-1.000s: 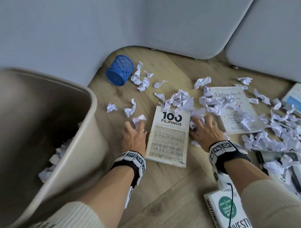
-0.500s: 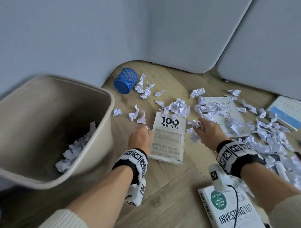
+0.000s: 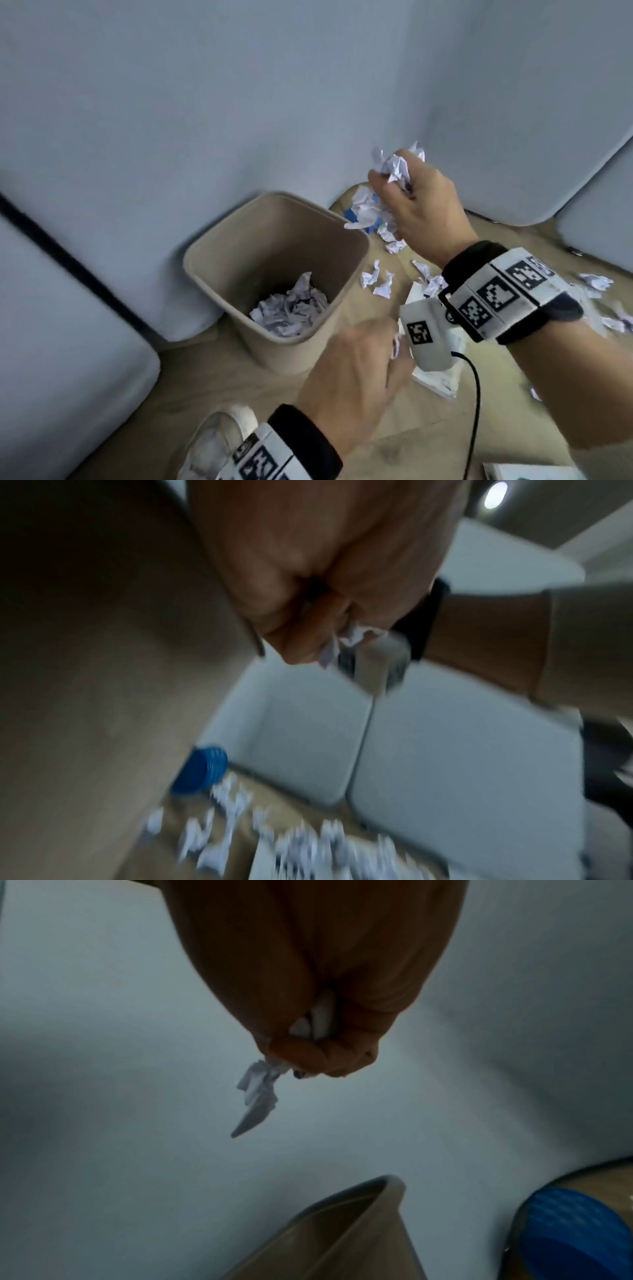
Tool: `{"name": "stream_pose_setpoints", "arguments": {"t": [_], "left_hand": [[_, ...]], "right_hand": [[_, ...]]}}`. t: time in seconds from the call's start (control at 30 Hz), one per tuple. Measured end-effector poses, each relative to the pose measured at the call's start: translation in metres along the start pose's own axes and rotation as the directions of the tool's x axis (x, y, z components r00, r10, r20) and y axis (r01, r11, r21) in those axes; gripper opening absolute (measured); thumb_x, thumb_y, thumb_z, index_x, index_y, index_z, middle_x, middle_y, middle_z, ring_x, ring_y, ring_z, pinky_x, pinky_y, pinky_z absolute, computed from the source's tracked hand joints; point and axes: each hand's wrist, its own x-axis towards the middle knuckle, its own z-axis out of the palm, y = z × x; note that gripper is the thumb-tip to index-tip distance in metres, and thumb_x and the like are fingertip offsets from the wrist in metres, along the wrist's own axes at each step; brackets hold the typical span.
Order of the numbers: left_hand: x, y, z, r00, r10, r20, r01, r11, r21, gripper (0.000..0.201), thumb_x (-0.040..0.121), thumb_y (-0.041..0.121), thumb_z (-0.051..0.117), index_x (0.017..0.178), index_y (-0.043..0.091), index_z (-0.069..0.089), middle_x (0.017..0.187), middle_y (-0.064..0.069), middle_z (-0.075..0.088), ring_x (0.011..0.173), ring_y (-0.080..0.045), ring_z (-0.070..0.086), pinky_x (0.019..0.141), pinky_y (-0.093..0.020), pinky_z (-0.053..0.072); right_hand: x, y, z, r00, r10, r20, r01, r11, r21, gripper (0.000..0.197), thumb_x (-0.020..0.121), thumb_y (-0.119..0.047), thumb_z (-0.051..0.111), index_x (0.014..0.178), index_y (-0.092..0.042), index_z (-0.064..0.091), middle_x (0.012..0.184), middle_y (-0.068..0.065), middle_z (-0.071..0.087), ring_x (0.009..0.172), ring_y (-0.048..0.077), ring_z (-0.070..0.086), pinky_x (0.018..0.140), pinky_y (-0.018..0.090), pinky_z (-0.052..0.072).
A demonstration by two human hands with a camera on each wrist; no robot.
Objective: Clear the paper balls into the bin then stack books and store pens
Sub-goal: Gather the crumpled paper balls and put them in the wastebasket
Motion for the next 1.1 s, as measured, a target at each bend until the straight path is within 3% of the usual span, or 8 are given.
{"name": "stream_pose_setpoints", "arguments": {"t": [0.17, 0.27, 0.33, 0.47, 0.6, 0.73, 0.93, 1.1], "left_hand": [[0.031, -0.011, -0.099, 0.882, 0.051, -0.468, 0.040, 0.982, 0.182, 0.034, 0.095, 0.028, 0.043, 0.066, 0.026, 0.026, 0.053, 0.011, 0.030, 0.047, -0.005, 0.030, 0.048, -0.013, 0.028], [0.049, -0.052, -0.125, 0.934, -0.205, -0.292, 0.297, 0.901, 0.317, 0.026, 0.094, 0.044, 0.047, 0.082, 0.022, 0.044, 0.075, 0.008, 0.052, 0.066, -0.007, 0.047, 0.058, -0.014, 0.035], [0.050, -0.073, -0.131, 0.928, -0.363, -0.087, 0.370, 0.867, 0.334, 0.034, 0.090, 0.056, 0.049, 0.099, 0.025, 0.058, 0.097, 0.005, 0.064, 0.089, -0.016, 0.059, 0.074, -0.031, 0.047], [0.044, -0.090, -0.133, 0.907, -0.367, -0.207, 0.410, 0.882, 0.231, 0.025, 0.092, 0.042, 0.052, 0.102, 0.028, 0.070, 0.097, 0.008, 0.071, 0.094, -0.013, 0.065, 0.085, -0.031, 0.050], [0.047, -0.082, -0.114, 0.927, -0.361, -0.099, 0.374, 0.912, 0.171, 0.020, 0.095, 0.034, 0.049, 0.096, 0.028, 0.068, 0.087, 0.005, 0.072, 0.078, -0.012, 0.067, 0.078, -0.034, 0.053], [0.063, -0.041, -0.097, 0.957, -0.266, -0.114, 0.283, 0.944, 0.170, 0.025, 0.091, 0.045, 0.055, 0.106, 0.030, 0.068, 0.096, 0.016, 0.070, 0.091, -0.002, 0.062, 0.079, -0.021, 0.047], [0.073, 0.063, -0.040, 0.999, -0.016, -0.030, 0.021, 0.982, 0.188, 0.033, 0.088, 0.054, 0.053, 0.103, 0.026, 0.064, 0.091, 0.009, 0.069, 0.088, -0.011, 0.063, 0.078, -0.035, 0.051], [0.098, 0.056, 0.066, 0.946, -0.264, 0.191, 0.237, 0.960, 0.150, 0.037, 0.090, 0.050, 0.052, 0.108, 0.018, 0.058, 0.103, -0.003, 0.063, 0.098, -0.025, 0.058, 0.080, -0.036, 0.047]], "right_hand": [[0.007, -0.009, 0.035, 0.990, -0.108, 0.091, 0.113, 0.992, -0.062, 0.030, 0.095, -0.035, 0.054, 0.087, -0.007, 0.050, 0.071, 0.014, 0.056, 0.066, 0.028, 0.052, 0.061, 0.037, 0.042], [-0.002, -0.011, 0.053, 0.887, -0.114, 0.448, 0.205, 0.966, -0.160, 0.043, 0.091, -0.051, 0.053, 0.119, -0.019, 0.055, 0.083, -0.003, 0.054, 0.074, 0.008, 0.052, 0.072, 0.018, 0.042], [-0.008, -0.005, 0.059, 0.828, -0.061, 0.558, 0.204, 0.959, -0.198, 0.069, 0.084, -0.067, 0.042, 0.145, -0.038, 0.031, 0.106, -0.001, 0.053, 0.093, 0.010, 0.054, 0.092, 0.024, 0.043], [-0.010, 0.018, 0.059, 0.909, -0.191, 0.369, 0.253, 0.959, -0.127, 0.053, 0.092, -0.043, 0.057, 0.141, -0.031, 0.040, 0.113, 0.002, 0.055, 0.090, 0.012, 0.061, 0.088, 0.032, 0.050], [-0.015, 0.043, 0.050, 0.966, -0.211, 0.151, 0.251, 0.909, -0.334, 0.039, 0.089, -0.036, 0.063, 0.124, -0.018, 0.058, 0.115, 0.005, 0.052, 0.103, 0.020, 0.053, 0.090, 0.034, 0.046], [-0.026, 0.081, 0.034, 1.000, 0.007, 0.020, -0.001, 0.958, -0.286, 0.034, 0.094, -0.044, 0.053, 0.112, -0.016, 0.063, 0.106, 0.006, 0.056, 0.095, 0.026, 0.059, 0.083, 0.038, 0.049], [-0.068, 0.157, -0.018, 0.925, 0.373, 0.076, -0.295, 0.829, -0.476, 0.059, 0.082, -0.054, 0.031, 0.109, -0.014, 0.064, 0.109, 0.008, 0.058, 0.090, 0.021, 0.052, 0.078, 0.033, 0.043], [-0.114, 0.201, -0.059, 0.748, 0.664, 0.005, -0.516, 0.586, -0.625, 0.038, 0.091, -0.035, 0.054, 0.121, -0.012, 0.057, 0.124, 0.015, 0.050, 0.116, 0.036, 0.049, 0.096, 0.041, 0.044]]}}
